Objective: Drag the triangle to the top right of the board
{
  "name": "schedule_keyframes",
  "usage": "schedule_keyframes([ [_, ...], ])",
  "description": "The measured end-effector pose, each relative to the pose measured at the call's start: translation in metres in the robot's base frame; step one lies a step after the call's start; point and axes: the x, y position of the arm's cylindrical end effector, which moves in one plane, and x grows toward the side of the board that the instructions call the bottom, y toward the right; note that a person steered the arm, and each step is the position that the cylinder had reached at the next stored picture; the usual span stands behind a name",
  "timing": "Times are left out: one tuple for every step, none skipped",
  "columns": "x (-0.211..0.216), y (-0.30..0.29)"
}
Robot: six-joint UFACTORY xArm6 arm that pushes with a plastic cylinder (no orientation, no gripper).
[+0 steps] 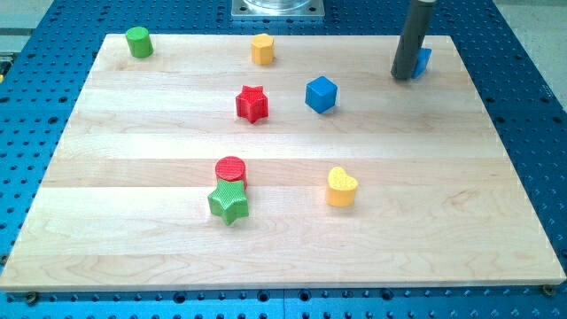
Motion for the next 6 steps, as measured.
schedule_keyframes([
  [0.02,0.023],
  [-0.002,0.028],
  [-0.045,0.028],
  [-0.051,0.028],
  [-0.044,0.041],
  [-0.047,0.098],
])
